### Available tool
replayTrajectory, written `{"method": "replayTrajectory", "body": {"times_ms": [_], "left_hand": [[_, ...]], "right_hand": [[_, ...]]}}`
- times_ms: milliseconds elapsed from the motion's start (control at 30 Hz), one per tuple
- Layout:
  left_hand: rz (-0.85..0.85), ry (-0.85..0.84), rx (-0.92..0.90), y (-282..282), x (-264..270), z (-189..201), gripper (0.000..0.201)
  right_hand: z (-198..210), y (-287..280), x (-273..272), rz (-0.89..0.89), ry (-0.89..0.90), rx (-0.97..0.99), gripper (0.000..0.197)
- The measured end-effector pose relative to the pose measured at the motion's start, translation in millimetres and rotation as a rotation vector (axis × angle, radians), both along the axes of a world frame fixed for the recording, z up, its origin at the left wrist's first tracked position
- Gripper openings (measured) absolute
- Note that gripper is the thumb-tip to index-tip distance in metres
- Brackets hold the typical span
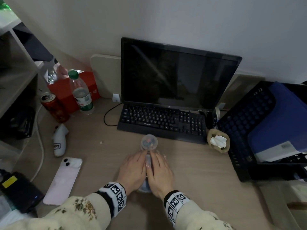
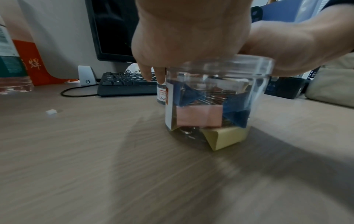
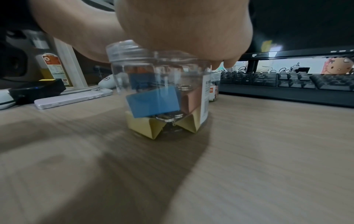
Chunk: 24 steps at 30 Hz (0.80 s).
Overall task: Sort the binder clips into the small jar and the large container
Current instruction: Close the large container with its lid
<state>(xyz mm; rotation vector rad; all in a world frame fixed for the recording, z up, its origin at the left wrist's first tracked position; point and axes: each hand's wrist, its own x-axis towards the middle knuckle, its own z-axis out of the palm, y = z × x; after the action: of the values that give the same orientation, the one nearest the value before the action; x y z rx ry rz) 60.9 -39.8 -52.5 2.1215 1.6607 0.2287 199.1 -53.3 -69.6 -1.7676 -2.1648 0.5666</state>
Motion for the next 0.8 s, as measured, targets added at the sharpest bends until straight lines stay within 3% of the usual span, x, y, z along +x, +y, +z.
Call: {"method": "replayTrajectory", "body": {"times_ms": [133,267,400,467,567,667,800], "left_hand": [[-0.005,0.053,-0.032,-2.3,3.2,7.1,0.077],[-0.004,0.074,-0.055,-3.4,2.2,7.1,0.06],[0.009,-0.069,0.051,-3.9,2.8,6.1,0.052],[0.003,-0.157,0.022,-3.6,4.8,12.6,0.054],[0.03,-0.219,-0.027,-0.6,2.8,8.5,0.058],[0.045,-0.184,0.106,2.8,1.9,3.0,0.045],[0.084,-0.158,-0.045,1.9,2.3,3.1,0.047]], "right_hand": [[3.4,-4.2,-1.0,-0.009,0.015,0.007,0.065],[0.6,-5.8,-1.0,-0.02,-0.014,0.042,0.06],[-2.2,-6.5,-1.6,-0.018,-0.011,0.029,0.061],[-2.2,-6.5,-1.2,-0.01,0.0,0.016,0.066],[-0.3,-3.8,-2.0,-0.011,0.001,-0.009,0.065],[4.2,-2.8,-4.1,-0.022,-0.068,-0.009,0.061],[10.2,-1.2,-5.8,-0.021,-0.122,-0.041,0.071]]}}
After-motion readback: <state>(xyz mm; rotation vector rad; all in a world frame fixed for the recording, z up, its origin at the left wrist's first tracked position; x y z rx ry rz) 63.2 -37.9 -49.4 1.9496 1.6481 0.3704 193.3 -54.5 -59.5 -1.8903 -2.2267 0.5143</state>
